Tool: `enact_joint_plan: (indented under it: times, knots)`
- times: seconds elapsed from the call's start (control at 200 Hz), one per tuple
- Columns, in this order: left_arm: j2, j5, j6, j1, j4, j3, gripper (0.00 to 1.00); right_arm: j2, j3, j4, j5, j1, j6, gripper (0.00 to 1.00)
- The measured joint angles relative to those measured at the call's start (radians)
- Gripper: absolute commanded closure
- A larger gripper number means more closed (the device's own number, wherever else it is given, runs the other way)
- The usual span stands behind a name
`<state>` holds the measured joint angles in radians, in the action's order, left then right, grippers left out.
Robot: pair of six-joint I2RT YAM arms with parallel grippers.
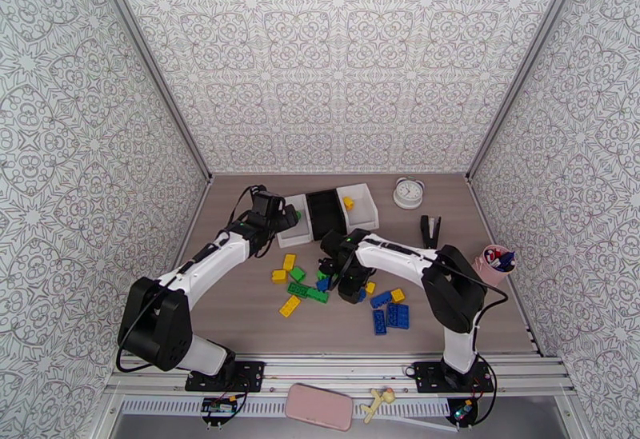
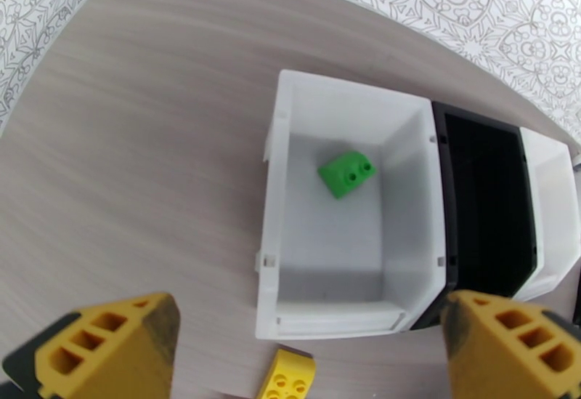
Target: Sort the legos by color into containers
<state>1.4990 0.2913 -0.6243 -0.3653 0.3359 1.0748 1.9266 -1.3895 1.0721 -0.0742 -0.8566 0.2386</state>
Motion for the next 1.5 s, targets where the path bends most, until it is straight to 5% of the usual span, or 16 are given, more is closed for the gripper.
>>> enact_joint_plan:
  times: [0.43, 0.855, 1.165, 1.496]
  knots:
    - [0.000, 0.025, 0.031, -0.001, 0.000, 0.000, 0.00, 0.035, -0.001, -0.011, 0.031, 0.000, 0.003, 0.75]
    - [-0.099, -0.008, 0.145, -0.031, -0.079, -0.107, 0.00, -0.166, 0.039, -0.174, 0.056, 0.002, 0.042, 0.75]
    - [-0.299, -0.064, 0.290, -0.099, -0.238, -0.297, 0.00, -0.347, 0.161, -0.572, 0.037, 0.093, -0.072, 0.76]
    - [-0.412, -0.150, 0.391, -0.144, -0.460, -0.502, 0.00, -0.289, 0.196, -0.962, -0.047, 0.166, -0.299, 0.77]
